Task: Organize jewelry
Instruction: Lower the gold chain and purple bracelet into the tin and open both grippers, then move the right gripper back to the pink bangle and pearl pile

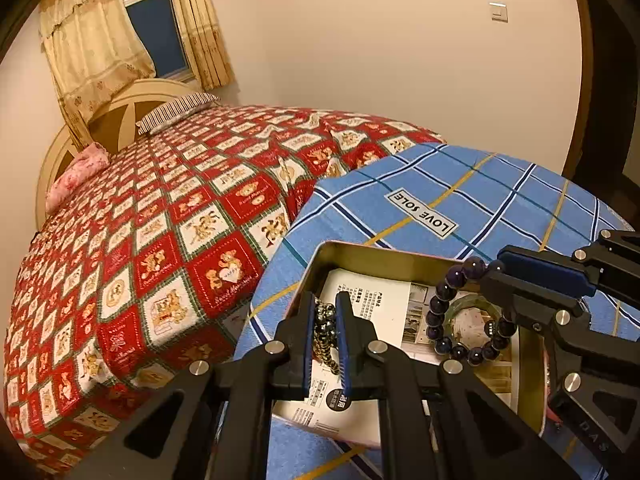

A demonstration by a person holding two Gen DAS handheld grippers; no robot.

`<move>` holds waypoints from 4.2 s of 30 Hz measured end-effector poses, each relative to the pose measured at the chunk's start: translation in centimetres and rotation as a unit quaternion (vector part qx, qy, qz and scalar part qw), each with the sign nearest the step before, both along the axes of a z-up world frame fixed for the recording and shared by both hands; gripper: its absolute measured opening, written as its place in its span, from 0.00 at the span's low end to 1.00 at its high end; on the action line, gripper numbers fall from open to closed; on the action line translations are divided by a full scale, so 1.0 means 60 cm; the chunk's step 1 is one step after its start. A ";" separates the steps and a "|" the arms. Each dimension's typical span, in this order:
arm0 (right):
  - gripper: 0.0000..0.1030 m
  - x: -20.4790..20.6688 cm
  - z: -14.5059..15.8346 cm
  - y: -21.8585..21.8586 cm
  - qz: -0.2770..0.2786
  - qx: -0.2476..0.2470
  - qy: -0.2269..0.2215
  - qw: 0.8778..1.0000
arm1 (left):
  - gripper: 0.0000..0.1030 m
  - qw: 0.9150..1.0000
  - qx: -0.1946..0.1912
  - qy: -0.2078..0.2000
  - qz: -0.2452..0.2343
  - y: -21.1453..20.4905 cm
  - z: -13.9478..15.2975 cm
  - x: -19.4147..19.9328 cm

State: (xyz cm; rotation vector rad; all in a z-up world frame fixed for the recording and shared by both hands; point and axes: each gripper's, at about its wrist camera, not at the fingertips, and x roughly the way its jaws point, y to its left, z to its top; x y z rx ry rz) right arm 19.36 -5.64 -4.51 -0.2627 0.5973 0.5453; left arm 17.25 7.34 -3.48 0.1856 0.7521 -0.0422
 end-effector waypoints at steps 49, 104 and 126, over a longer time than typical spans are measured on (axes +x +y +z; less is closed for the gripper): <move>0.57 -0.015 -0.057 -0.132 -0.086 -0.031 0.036 0.995 | 0.76 0.999 -0.040 0.029 0.010 -0.024 -0.027 -0.032; 0.37 -0.092 -0.120 -0.218 -0.047 -0.020 0.095 0.994 | 0.56 0.994 -0.030 0.046 -0.091 -0.212 -0.089 -0.205; 0.04 -0.110 -0.121 -0.235 -0.042 -0.017 0.118 0.992 | 0.00 0.981 -0.079 0.077 -0.161 -0.249 -0.104 -0.177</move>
